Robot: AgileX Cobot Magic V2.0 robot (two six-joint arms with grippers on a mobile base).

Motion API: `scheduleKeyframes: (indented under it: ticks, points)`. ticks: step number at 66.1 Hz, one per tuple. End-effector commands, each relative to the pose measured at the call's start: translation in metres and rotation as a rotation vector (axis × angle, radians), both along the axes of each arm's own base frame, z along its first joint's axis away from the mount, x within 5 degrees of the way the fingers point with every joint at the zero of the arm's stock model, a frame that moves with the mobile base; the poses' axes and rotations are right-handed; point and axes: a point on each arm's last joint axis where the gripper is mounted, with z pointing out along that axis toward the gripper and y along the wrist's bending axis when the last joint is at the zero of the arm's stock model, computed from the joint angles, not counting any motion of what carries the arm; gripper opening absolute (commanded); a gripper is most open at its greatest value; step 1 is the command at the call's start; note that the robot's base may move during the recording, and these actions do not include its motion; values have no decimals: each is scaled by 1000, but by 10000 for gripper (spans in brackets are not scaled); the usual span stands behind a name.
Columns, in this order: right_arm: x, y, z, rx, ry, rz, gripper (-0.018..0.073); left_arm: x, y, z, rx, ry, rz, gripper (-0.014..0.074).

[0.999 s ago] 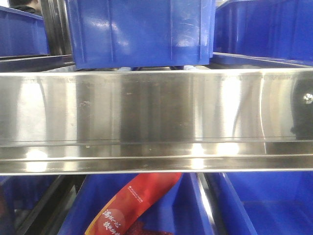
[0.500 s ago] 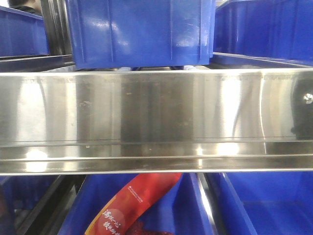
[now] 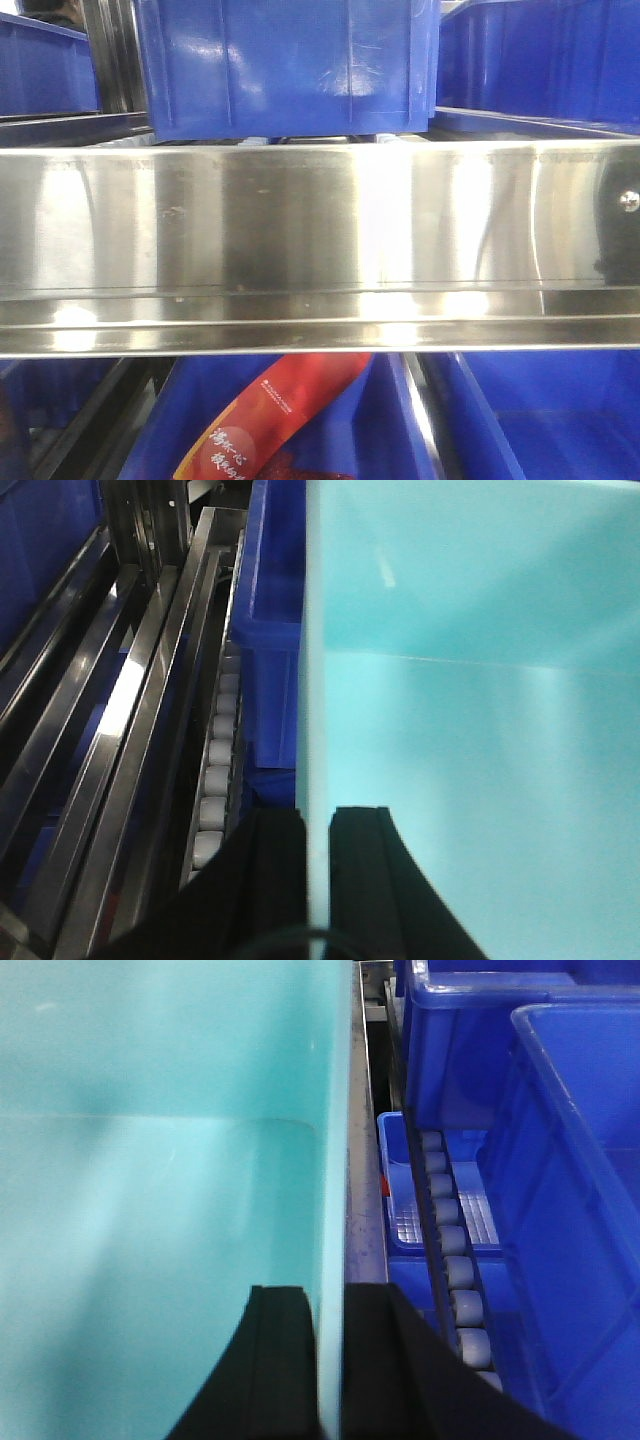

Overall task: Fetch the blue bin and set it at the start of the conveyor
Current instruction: 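Lift the teal bin with both grippers and pull it off the shelf, then hold the teal bin in both grippers while driving to the red conveyor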

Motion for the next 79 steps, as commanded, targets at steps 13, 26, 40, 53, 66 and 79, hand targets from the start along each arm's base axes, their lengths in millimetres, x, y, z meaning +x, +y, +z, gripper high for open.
scheduleKeyframes:
  ticks: [13,26,40,53,66,79]
  points:
    - [-1,4,8,24,-67,44,-162,-1,-8,8,-47,-58,-61,-111]
    - [-1,4,8,20,-69,42,-162,-1,-8,8,-47,-58,-61,-111]
    - [-1,4,8,20,-67,41,-162,-1,-8,8,-47,-58,-61,-111]
    - [-1,4,8,20,-67,41,-162,-1,-8,8,-47,-58,-61,-111]
    - [-1,3,8,11,-72,37,-162,-1,-8,8,-47,-58,-61,-111]
    - [1,-1,10,-33,-101,15,-162,-1,-8,8,-47,-58,-61,-111]
